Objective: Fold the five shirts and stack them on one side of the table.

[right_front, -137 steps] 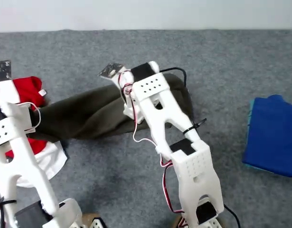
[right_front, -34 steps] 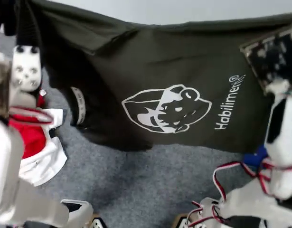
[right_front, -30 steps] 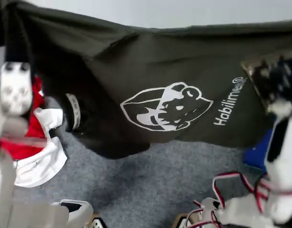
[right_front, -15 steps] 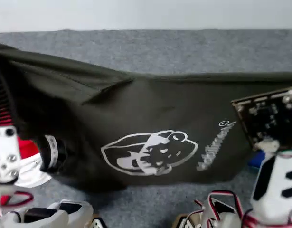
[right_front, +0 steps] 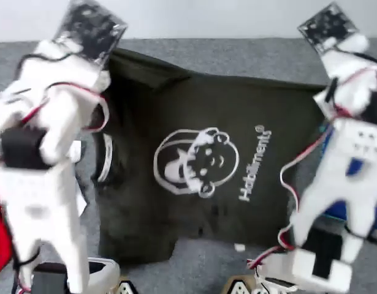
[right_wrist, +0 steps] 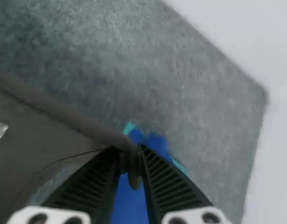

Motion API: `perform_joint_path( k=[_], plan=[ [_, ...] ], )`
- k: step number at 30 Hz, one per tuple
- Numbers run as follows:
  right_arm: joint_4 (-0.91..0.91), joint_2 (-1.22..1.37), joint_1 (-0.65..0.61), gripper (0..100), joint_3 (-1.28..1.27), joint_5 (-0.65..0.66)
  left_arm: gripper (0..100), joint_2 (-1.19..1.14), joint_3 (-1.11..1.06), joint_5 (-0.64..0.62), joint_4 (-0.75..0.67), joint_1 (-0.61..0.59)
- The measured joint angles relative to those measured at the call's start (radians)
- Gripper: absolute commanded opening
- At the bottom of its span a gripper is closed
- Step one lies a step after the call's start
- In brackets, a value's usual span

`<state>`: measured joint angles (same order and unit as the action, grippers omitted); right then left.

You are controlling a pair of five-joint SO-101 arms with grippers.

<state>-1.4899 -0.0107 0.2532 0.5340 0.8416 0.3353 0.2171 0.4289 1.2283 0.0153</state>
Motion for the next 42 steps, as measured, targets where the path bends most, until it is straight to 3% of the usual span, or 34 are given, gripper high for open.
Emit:
perform_joint_path(
  k=[5,8,12,18,25,42],
  plan=[
    [0.198,0.164,-0.038,1.0,0.000,0.000,1,-0.021,-0.313,0.000,-0.339,0.000],
    [0.319,0.249,-0.058,1.0,0.000,0.000,1,-0.095,-0.368,0.000,-0.473,-0.005],
    [0.497,0.333,-0.080,1.0,-0.002,0.000,1,-0.222,-0.347,0.000,-0.554,-0.040],
    [0.727,0.404,-0.092,1.0,-0.002,0.000,1,-0.385,-0.180,0.000,-0.552,-0.061],
    [0.663,0.407,-0.092,1.0,-0.002,0.000,1,-0.408,-0.074,0.000,-0.331,-0.054],
    [-0.054,0.350,-0.068,1.2,-0.002,0.037,1,-0.408,-0.069,0.080,0.473,0.000]
  ],
)
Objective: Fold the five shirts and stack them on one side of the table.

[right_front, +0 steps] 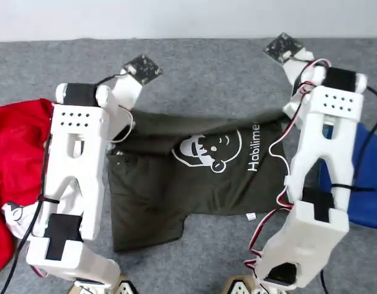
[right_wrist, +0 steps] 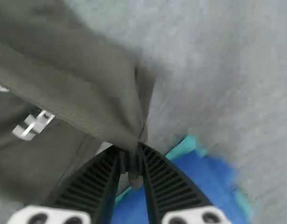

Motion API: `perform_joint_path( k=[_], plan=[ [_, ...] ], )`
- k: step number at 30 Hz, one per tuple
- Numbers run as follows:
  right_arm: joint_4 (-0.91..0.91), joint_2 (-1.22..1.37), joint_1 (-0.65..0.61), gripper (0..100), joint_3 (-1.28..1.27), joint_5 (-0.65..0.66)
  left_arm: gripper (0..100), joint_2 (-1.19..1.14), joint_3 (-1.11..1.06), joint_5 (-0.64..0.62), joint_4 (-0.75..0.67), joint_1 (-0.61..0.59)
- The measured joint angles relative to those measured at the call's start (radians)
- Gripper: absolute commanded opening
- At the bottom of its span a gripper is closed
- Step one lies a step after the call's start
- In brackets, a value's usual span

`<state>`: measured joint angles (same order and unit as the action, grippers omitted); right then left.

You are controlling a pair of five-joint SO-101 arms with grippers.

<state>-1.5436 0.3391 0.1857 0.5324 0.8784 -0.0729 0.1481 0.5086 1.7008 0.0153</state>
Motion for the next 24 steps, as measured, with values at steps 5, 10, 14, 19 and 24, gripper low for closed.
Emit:
perform_joint_path(
  k=[5,10,14,19,24],
  plan=[
    [-0.144,0.000,0.023,1.3,0.000,0.000,1,0.011,-0.077,0.023,0.023,-0.008],
    [-0.209,0.000,0.029,1.1,-0.028,0.002,1,0.115,-0.327,0.063,0.025,0.035],
    [-0.210,0.000,0.046,1.0,-0.098,0.000,1,0.204,-0.522,0.069,0.026,0.071],
    [-0.210,-0.066,0.051,1.1,-0.232,0.002,1,0.282,-0.658,0.069,0.026,0.078],
    [-0.210,-0.186,0.054,1.1,-0.416,0.069,1,0.325,-0.727,0.069,0.026,0.078]
  ],
)
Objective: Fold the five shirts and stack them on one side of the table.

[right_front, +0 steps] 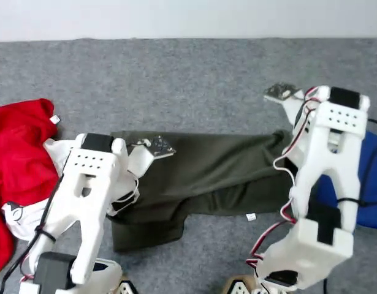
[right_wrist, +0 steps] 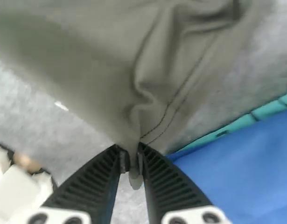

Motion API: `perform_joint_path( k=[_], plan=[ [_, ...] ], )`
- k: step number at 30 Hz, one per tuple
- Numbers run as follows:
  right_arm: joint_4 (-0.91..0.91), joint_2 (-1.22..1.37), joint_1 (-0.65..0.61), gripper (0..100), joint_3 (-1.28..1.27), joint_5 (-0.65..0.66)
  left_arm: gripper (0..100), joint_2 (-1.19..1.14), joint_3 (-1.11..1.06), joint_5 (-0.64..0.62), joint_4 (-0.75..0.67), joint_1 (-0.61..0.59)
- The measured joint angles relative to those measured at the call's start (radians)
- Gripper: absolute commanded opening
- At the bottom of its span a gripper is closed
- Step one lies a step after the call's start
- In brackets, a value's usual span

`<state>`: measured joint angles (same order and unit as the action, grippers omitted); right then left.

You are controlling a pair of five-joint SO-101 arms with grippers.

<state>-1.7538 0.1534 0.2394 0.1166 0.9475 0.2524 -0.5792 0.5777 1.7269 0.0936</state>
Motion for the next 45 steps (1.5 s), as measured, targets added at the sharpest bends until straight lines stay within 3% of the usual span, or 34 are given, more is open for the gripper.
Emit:
perform_joint_path(
  k=[9,17,22,25,29,31,40,42,45],
  plan=[
    [0.003,-0.138,0.005,1.1,-0.232,0.055,1,0.003,-0.043,0.098,0.000,-0.130],
    [0.005,-0.141,0.058,1.0,-0.249,0.058,2,0.008,-0.086,0.209,0.000,-0.132],
    [0.014,-0.141,0.063,1.9,-0.249,0.058,5,0.008,-0.086,0.222,0.000,-0.066],
    [0.014,-0.141,0.063,9.9,-0.249,0.058,14,0.008,-0.086,0.226,0.000,-0.048],
    [0.014,-0.141,0.063,28.1,-0.249,0.058,15,0.008,-0.086,0.226,0.000,-0.075],
    [0.014,-0.144,0.071,30.7,-0.249,0.058,16,0.008,-0.077,0.226,0.000,-0.107],
    [0.014,-0.144,0.081,30.2,-0.180,0.058,16,0.008,0.089,0.196,0.000,-0.212],
    [0.014,-0.144,0.064,25.8,-0.140,0.049,16,0.008,0.167,0.147,0.000,-0.226],
    [0.051,-0.144,0.005,11.5,-0.123,-0.031,9,0.009,0.258,0.031,-0.023,-0.226]
  ],
)
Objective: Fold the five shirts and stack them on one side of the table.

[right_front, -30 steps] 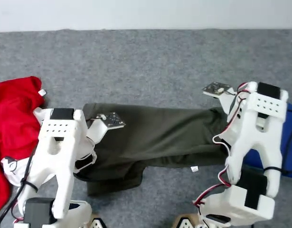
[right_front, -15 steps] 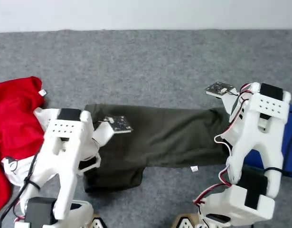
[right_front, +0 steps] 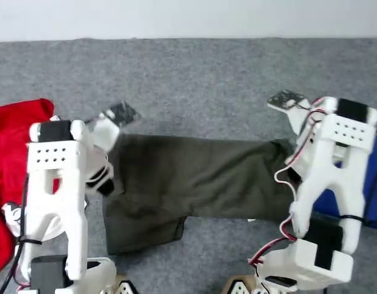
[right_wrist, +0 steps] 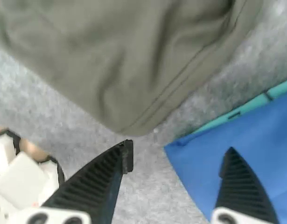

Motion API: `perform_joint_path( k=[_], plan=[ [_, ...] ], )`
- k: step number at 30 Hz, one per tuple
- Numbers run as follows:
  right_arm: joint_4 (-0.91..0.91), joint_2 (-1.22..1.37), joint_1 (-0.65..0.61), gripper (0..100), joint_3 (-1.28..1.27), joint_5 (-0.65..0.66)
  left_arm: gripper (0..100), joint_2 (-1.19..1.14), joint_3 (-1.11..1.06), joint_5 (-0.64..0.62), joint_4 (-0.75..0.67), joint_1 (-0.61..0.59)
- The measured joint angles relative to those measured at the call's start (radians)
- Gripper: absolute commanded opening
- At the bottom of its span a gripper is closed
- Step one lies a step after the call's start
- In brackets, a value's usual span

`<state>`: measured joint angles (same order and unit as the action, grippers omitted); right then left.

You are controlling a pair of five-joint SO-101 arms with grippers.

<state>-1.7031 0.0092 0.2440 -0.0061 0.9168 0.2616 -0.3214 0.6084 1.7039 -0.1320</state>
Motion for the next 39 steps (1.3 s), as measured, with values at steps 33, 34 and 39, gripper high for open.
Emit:
perform_joint_path(
  k=[33,34,39],
  plan=[
    [0.595,0.404,-0.130,1.5,0.009,-0.509,1,-0.891,0.588,-0.436,-0.344,0.132],
    [0.609,0.416,-0.130,1.5,0.009,-0.509,1,-0.925,0.623,-0.436,-0.328,0.126],
    [0.689,0.460,-0.087,1.5,0.009,-0.509,1,-1.076,0.806,-0.439,-0.247,0.097]
  ],
)
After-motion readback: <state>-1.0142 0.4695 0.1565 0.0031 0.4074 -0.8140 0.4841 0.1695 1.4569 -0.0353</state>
